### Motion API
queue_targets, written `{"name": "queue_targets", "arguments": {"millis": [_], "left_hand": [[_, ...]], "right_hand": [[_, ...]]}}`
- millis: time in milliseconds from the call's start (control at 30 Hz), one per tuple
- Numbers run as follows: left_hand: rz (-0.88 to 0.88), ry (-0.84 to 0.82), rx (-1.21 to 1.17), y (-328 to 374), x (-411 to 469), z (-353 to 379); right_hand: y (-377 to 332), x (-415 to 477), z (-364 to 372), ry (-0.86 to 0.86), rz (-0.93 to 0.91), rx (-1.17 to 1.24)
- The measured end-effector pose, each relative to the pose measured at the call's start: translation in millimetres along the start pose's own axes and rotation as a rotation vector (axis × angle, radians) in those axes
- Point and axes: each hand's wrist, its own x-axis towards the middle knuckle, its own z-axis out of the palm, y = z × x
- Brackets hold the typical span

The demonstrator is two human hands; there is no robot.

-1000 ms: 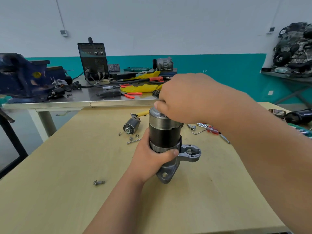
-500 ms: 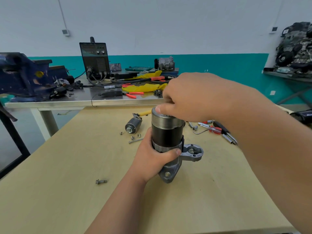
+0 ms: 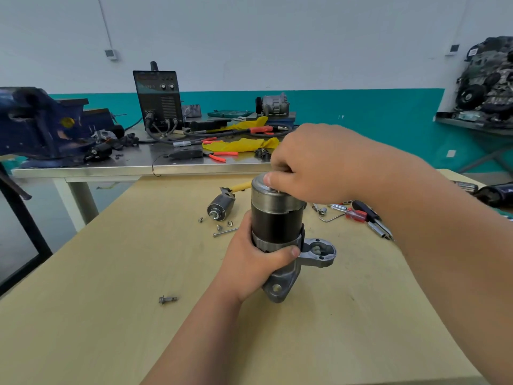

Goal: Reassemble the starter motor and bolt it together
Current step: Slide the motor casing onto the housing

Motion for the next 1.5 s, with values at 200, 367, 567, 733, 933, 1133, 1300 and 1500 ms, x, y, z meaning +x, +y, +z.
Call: {"name": "queue_targets", "arguments": {"millis": [200,367,567,733,933,1133,1300,1500], "left_hand": [[-0.004,-0.041,-0.014,0.1,2.9,2.7],[-0.028,-0.099,-0.013,0.7,2.0,-6.8],[-0.026,-0.148,0.072,14.1,3.9,-26.4],[0.035,-0.036,0.085,19.7,-14.8,-11.7],[0.075,0.065,0.058,20.3,-6.2,-31.6],[0.028,0.228,0.124,2.2,6.5,-83.6],[-0.003,0.359,0.239,-7.2,22.0,-134.9],[-0.019,0.399,0.341,-11.7,17.6,-184.0]], "right_hand": [[12.1,1.3,11.3,0.095,0.055,0.097],[17.8,-1.4,32.2,0.253,0.117,0.605],[8.3,-10.0,98.9,0.181,0.257,1.478],[-28.9,-5.6,116.3,0.632,0.506,1.383],[-31.7,5.7,121.1,0.476,0.373,1.763],[6.5,58.4,155.7,0.174,0.501,1.026],[-16.9,110.6,191.8,-0.042,0.223,0.523],[-54.8,185.3,206.5,-0.166,0.037,0.189]]}}
